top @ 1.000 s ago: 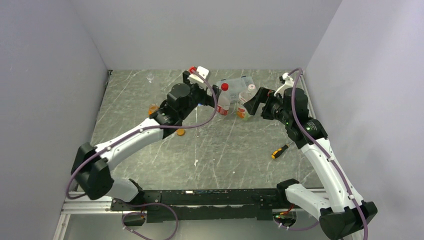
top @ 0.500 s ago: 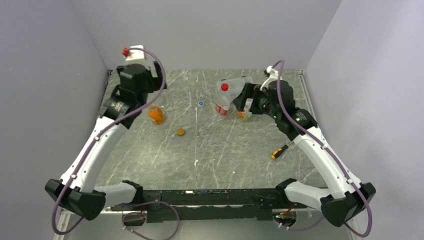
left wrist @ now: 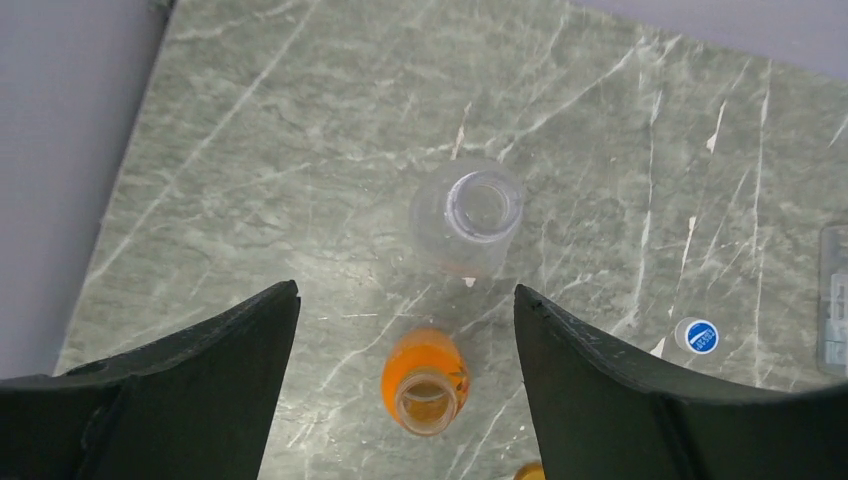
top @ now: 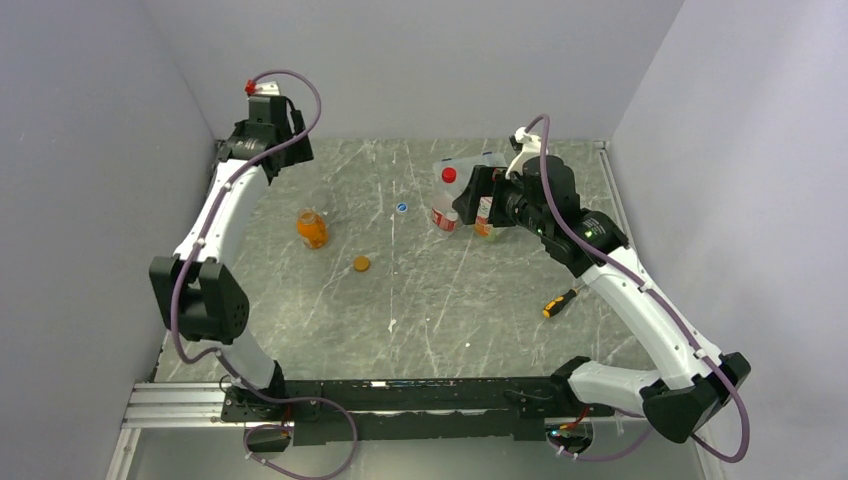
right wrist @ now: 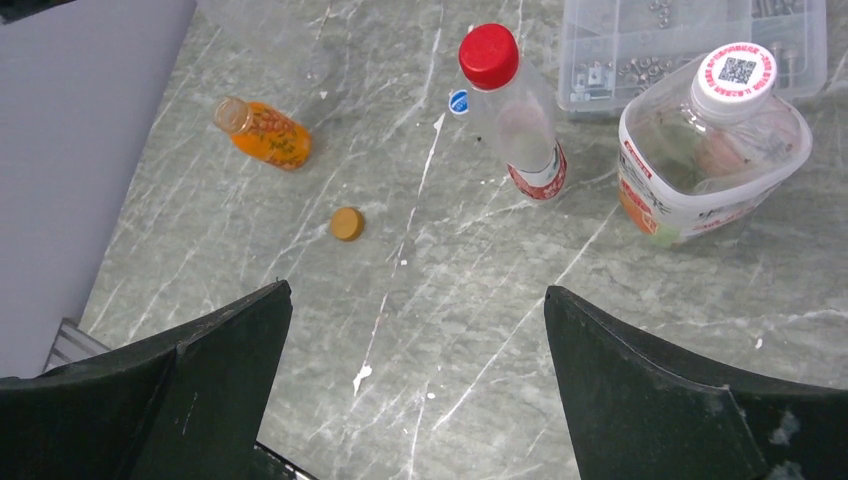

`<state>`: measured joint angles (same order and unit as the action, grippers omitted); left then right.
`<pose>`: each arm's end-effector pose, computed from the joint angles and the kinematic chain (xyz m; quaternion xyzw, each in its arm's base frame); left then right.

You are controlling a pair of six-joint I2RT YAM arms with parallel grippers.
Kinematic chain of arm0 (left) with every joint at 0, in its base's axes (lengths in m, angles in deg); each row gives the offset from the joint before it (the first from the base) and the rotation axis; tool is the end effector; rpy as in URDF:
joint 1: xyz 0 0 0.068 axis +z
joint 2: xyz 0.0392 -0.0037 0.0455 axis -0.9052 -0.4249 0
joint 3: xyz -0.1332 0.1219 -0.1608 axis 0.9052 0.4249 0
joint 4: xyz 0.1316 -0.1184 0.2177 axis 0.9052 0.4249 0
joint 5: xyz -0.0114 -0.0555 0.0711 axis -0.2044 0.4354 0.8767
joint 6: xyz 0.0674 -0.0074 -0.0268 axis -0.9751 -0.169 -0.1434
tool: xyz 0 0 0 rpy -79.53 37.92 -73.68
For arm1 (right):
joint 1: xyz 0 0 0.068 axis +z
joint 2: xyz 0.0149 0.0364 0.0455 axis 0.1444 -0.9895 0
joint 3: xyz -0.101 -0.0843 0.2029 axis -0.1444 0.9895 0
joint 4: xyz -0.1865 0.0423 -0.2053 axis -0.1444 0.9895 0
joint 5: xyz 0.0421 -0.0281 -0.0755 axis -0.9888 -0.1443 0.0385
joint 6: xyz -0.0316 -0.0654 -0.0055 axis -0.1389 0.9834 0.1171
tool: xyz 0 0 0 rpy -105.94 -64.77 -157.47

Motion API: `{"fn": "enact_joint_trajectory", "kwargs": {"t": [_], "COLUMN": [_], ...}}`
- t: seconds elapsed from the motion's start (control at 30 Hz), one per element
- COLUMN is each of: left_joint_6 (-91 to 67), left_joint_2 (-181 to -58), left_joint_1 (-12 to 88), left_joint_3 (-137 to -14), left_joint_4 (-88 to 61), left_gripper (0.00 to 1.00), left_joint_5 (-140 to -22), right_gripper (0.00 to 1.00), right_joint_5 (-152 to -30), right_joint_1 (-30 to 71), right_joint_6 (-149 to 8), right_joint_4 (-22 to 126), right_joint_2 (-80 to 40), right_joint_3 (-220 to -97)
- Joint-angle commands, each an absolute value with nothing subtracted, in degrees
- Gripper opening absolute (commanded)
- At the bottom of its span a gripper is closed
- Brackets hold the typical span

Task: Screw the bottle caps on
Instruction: Pick up the plastic bottle at the center of the board.

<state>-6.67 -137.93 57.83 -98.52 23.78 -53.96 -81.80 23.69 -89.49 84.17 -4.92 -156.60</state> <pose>0.4081 -0.0307 0.3351 -0.1536 0.8627 0.0436 0.4799 0.2574 0.1588 0.3651 -0.0364 0.8412 0.2524 0.4769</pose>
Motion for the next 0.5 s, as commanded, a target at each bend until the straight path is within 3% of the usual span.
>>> {"fn": "enact_joint_trajectory", "kwargs": {"t": [0.0, 0.17, 0.47], "left_joint_6": [-6.7, -7.3, -7.8], "left_joint_2": [-141.6, -146.5, -150.7], "left_joint_1": [57.7, 57.7, 57.4], "left_joint_3": [-103.1, -105.9, -109.4], "left_joint_4": [22.5, 20.5, 21.6], "left_gripper": [0.82, 0.69, 0.62], "left_joint_5": [-56.2, -57.7, -57.1], "right_gripper": [1.0, 1.0, 1.0], "right_joint_5": [-80.6, -80.8, -79.4], "right_joint_1": [24.0, 24.0, 24.0], "right_joint_6": [-88.3, -88.5, -87.9], "right_joint_4": [84.6, 84.6, 85.3], "right_joint_2": [-2.7, -1.5, -0.4], "right_joint_3": [-157.1, -156.5, -156.0]}}
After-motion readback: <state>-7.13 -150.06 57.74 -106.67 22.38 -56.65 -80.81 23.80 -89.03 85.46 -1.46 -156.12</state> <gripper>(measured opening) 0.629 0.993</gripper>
